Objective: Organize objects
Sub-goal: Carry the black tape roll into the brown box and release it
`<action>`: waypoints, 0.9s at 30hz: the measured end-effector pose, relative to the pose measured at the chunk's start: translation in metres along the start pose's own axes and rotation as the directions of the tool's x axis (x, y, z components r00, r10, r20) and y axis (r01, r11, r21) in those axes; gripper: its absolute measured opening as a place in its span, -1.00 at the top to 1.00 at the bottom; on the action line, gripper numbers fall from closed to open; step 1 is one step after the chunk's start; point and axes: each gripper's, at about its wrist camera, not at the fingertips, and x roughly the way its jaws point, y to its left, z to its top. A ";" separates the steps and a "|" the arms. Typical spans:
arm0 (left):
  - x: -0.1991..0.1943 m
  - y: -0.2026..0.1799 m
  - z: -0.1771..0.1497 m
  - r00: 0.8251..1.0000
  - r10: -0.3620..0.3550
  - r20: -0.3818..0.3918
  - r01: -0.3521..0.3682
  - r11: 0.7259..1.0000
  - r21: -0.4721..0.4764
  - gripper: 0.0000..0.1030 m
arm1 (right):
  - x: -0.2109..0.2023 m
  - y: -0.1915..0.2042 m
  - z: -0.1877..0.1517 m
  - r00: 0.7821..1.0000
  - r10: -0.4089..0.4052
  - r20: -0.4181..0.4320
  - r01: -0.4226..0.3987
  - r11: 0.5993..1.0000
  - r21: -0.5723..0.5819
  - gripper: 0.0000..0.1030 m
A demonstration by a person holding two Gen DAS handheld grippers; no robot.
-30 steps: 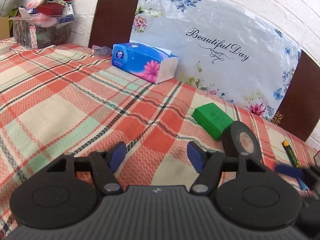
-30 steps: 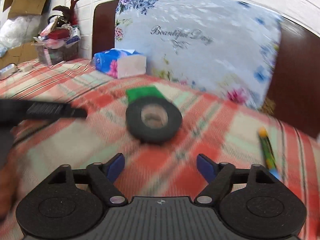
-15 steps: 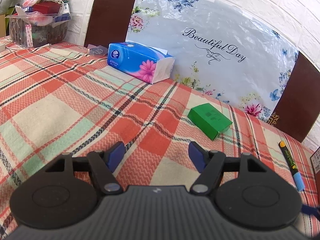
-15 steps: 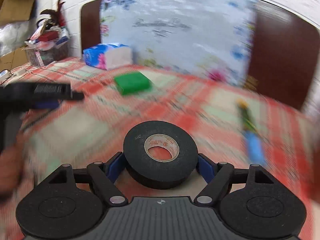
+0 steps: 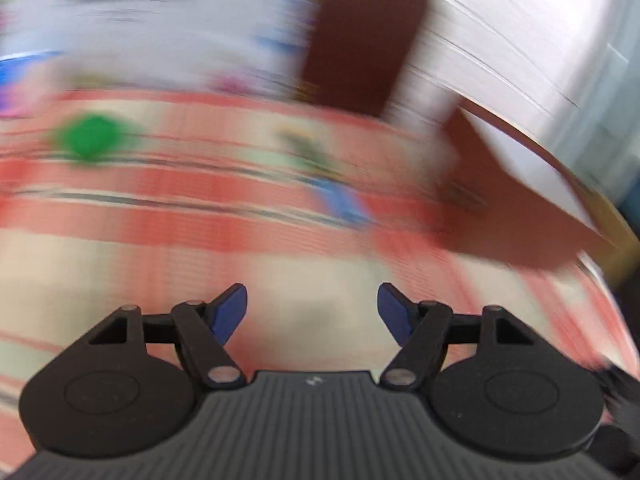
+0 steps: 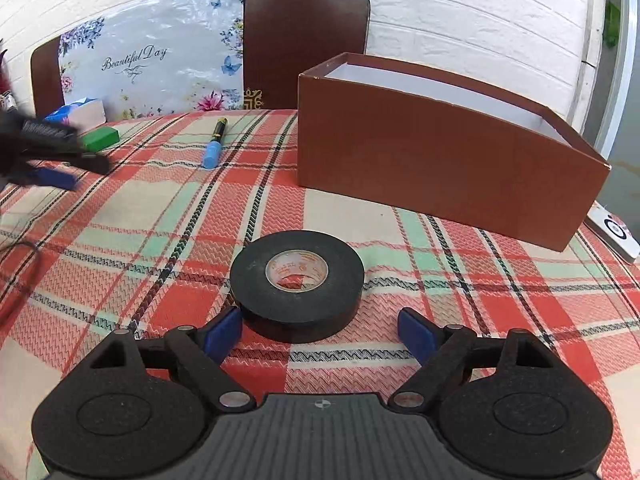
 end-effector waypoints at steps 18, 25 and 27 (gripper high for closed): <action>0.055 -0.129 -0.005 0.976 -0.050 -0.212 0.108 0.956 0.273 0.37 | 0.005 -0.002 0.010 0.991 0.092 0.094 -0.090 0.996 -0.020 -0.43; 0.027 -0.176 0.062 0.996 -0.090 0.005 0.082 0.929 0.360 0.36 | -0.012 -0.030 0.065 0.938 -0.006 0.346 0.022 0.999 -0.043 -0.43; 0.037 -0.190 0.084 0.995 -0.096 0.029 0.080 0.931 0.357 0.36 | -0.003 -0.045 0.084 0.929 -0.035 0.369 0.044 0.999 -0.016 -0.43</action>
